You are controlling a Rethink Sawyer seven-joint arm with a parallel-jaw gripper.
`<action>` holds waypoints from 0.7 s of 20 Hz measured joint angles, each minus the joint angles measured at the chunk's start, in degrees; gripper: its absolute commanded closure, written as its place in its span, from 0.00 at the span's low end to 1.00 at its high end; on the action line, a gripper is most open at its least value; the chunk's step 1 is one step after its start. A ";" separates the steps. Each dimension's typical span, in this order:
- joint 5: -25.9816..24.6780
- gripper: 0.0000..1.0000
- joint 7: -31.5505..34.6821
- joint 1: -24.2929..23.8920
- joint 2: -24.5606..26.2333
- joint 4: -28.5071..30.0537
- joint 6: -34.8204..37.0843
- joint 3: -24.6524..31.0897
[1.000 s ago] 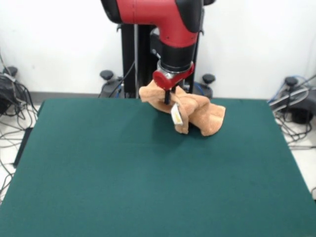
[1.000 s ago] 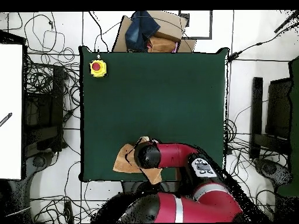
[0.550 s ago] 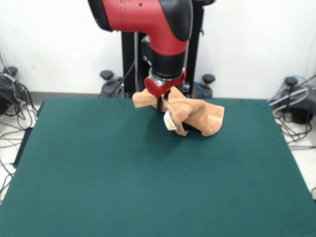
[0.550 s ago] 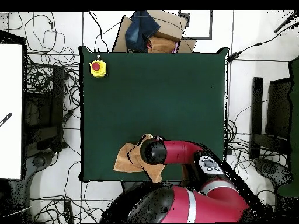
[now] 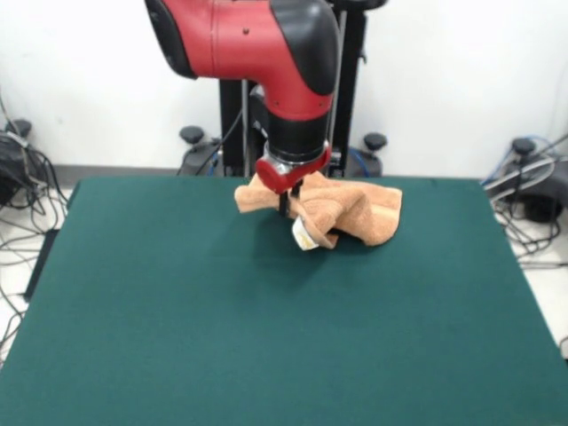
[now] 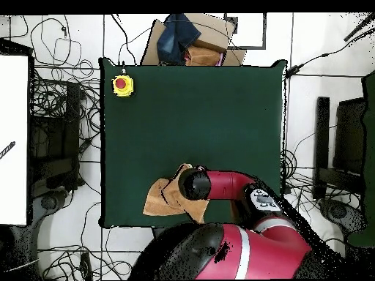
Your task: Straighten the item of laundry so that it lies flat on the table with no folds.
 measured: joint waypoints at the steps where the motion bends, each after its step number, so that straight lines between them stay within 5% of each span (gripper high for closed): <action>1: 0.00 1.00 0.00 -0.06 0.15 -0.31 0.11 0.02; 14: -0.02 1.00 0.00 -0.87 0.75 -3.45 3.68 0.55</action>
